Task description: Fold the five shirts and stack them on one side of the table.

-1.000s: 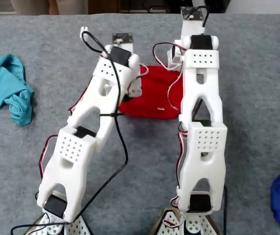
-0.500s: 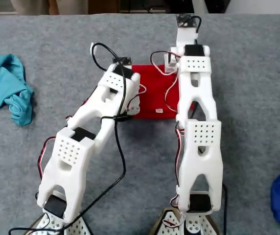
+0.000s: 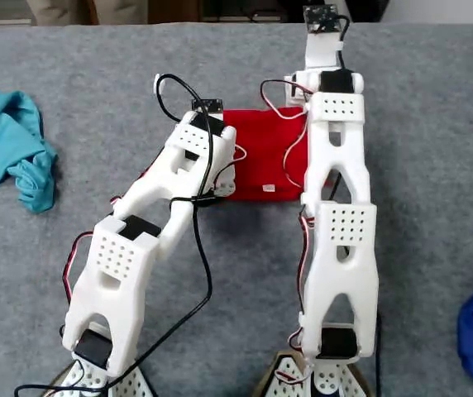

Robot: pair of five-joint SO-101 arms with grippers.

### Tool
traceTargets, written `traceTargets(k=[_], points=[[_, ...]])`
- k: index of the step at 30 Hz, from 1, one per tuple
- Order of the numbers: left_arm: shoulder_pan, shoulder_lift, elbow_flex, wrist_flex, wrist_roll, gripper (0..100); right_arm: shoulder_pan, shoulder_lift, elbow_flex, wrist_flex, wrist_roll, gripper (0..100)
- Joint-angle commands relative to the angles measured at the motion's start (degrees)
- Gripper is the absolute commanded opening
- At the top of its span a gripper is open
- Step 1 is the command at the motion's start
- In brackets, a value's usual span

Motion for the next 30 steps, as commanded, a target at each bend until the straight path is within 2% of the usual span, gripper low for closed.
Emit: traceTargets(k=[1,4,7,10,14,17,21,26,30], points=[[-0.44,-5.76,-2.9,2.02,-0.53,2,1.01,-4.7,-7.16,6.24,0.35,0.5],[-0.18,-9.98,-4.57,3.34,-0.53,2,1.01,-8.13,-13.41,15.21,0.18,0.5],[1.05,-14.81,-4.31,4.48,-0.97,2,1.01,-11.03,-19.47,24.0,-3.87,0.5],[1.93,-18.15,-3.87,4.92,-4.31,2,0.48,-13.32,-23.78,32.53,-6.86,0.5],[1.58,-22.9,-0.26,6.24,-6.59,2,1.1,-17.71,-21.85,33.49,-12.92,0.5],[0.79,-26.95,5.45,7.12,-8.62,2,1.27,-23.78,-12.53,33.49,-15.47,0.5],[-1.23,-35.74,17.14,4.4,-10.55,2,0.4,-36.35,7.25,33.49,-18.99,0.5],[-4.13,-52.7,35.96,-2.02,-14.86,2,-1.63,-52.0,31.78,33.23,-23.82,2.8],[-5.89,-68.88,51.87,-6.33,-21.01,2,-3.91,-60.35,47.16,33.14,-29.1,8.0]])
